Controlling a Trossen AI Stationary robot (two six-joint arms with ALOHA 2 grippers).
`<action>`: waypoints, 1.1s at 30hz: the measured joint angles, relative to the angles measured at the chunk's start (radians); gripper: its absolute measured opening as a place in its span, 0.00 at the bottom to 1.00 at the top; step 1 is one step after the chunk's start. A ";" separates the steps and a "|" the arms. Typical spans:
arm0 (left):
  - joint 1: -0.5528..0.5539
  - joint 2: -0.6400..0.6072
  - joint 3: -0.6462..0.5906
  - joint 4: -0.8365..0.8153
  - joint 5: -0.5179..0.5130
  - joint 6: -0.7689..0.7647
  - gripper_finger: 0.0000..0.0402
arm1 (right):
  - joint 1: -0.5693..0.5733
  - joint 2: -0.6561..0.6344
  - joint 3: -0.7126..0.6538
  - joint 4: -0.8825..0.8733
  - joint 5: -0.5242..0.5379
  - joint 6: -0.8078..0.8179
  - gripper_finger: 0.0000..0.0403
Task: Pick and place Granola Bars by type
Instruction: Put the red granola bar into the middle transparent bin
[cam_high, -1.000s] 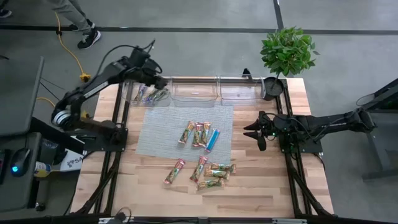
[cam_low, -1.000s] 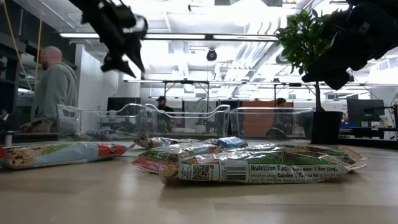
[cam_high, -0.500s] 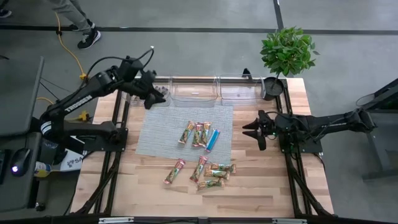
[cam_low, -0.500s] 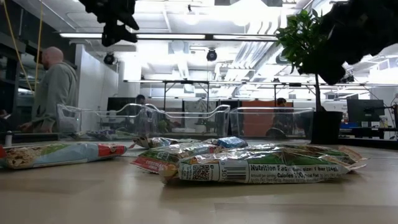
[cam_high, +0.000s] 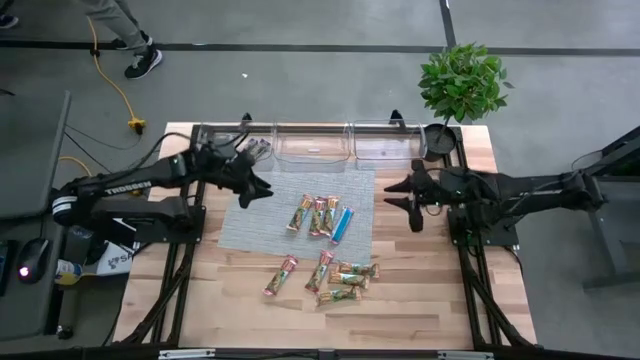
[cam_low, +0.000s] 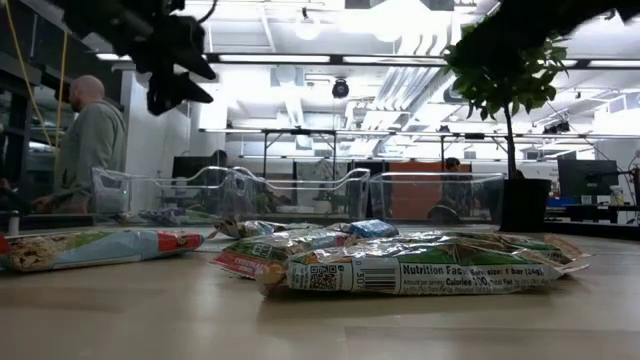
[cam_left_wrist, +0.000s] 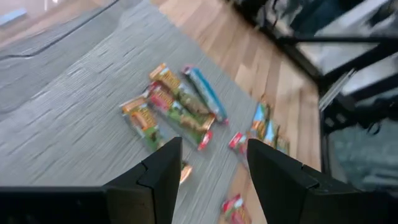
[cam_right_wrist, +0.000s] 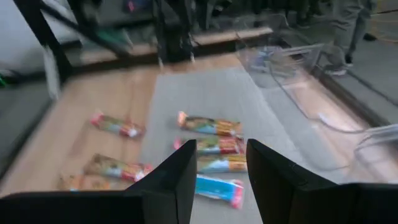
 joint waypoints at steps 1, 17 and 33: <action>-0.008 -0.017 -0.029 0.034 -0.013 -0.021 0.44 | -0.012 0.037 0.051 -0.067 -0.013 -0.027 0.31; -0.046 -0.108 -0.094 0.104 -0.071 -0.018 0.44 | -0.053 0.696 0.479 -0.516 -0.420 -0.584 0.40; -0.046 -0.107 -0.094 0.093 -0.072 0.044 0.44 | -0.077 1.127 0.720 -0.526 -0.330 -0.810 0.63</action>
